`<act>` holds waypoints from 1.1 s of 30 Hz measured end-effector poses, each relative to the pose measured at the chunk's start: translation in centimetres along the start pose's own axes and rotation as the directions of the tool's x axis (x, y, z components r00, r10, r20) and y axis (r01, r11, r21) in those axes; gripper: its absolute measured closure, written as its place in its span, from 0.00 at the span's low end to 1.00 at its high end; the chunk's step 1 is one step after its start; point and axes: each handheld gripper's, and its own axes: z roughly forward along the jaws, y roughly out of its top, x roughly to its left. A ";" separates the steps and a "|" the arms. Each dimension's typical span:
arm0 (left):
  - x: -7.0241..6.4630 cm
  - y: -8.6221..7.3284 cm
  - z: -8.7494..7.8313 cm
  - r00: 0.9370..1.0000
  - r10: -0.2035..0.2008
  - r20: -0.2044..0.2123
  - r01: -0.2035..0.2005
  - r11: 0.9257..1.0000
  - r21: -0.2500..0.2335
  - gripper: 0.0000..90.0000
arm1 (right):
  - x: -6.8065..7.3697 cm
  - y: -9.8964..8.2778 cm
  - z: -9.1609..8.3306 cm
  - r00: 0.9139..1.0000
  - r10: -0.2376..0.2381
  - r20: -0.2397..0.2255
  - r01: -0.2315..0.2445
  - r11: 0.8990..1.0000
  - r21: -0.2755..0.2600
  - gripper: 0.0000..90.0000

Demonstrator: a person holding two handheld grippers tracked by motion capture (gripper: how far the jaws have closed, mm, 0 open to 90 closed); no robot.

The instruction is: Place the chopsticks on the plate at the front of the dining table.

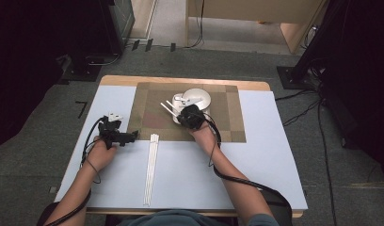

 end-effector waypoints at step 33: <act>-0.1 0.0 0.0 1.000 -0.007 -0.006 0.007 1.000 0.004 0.00 | -0.5 -1.2 -1.3 0.998 -0.012 -0.060 0.006 0.994 -0.106 0.53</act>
